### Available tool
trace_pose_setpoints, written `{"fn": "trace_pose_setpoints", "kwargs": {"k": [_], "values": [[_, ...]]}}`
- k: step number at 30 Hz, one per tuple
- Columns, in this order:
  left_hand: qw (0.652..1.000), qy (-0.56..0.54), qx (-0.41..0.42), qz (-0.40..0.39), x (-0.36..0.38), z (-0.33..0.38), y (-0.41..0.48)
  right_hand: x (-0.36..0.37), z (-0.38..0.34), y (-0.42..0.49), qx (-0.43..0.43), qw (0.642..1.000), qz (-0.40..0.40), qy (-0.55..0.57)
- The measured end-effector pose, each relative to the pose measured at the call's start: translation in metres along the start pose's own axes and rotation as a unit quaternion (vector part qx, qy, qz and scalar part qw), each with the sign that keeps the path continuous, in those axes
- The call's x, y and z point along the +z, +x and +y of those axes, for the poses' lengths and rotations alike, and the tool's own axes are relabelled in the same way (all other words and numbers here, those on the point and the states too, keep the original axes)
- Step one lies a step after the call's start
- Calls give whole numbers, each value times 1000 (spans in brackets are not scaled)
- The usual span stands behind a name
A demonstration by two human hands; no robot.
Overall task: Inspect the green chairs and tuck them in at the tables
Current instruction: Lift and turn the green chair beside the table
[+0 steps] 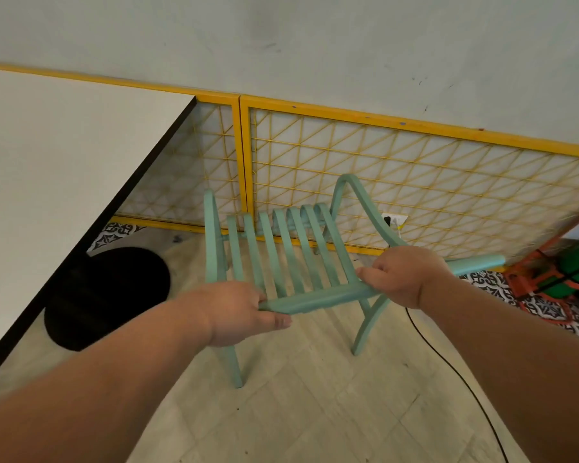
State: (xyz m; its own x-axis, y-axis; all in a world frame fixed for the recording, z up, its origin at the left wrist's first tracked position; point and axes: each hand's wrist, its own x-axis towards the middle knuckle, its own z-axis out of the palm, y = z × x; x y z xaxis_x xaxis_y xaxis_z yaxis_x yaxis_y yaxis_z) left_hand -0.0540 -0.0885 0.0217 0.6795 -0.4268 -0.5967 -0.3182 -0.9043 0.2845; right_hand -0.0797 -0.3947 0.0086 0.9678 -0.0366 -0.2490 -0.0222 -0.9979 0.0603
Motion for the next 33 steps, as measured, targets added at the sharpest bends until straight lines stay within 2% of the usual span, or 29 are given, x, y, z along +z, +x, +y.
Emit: {"fn": "trace_pose_setpoints", "kwargs": {"k": [13,18,21,24,27,30,33], "values": [[996,43,2,74,4,6,-4,1,-4,-3,20,1000,2,-6],[997,39,7,72,3,6,-4,1,-15,-15,54,997,45,36],[996,44,13,74,3,7,-3,6,-34,-25,153,974,118,114],[996,41,4,75,4,7,-2,9,-66,-35,218,953,90,189],[997,28,2,69,5,5,-1,2,-102,-36,147,980,20,131],[998,14,-2,58,5,4,2,-6,-114,-31,74,994,12,86],[999,4,-16,36,4,3,6,-6,-111,-29,58,994,15,87]]}}
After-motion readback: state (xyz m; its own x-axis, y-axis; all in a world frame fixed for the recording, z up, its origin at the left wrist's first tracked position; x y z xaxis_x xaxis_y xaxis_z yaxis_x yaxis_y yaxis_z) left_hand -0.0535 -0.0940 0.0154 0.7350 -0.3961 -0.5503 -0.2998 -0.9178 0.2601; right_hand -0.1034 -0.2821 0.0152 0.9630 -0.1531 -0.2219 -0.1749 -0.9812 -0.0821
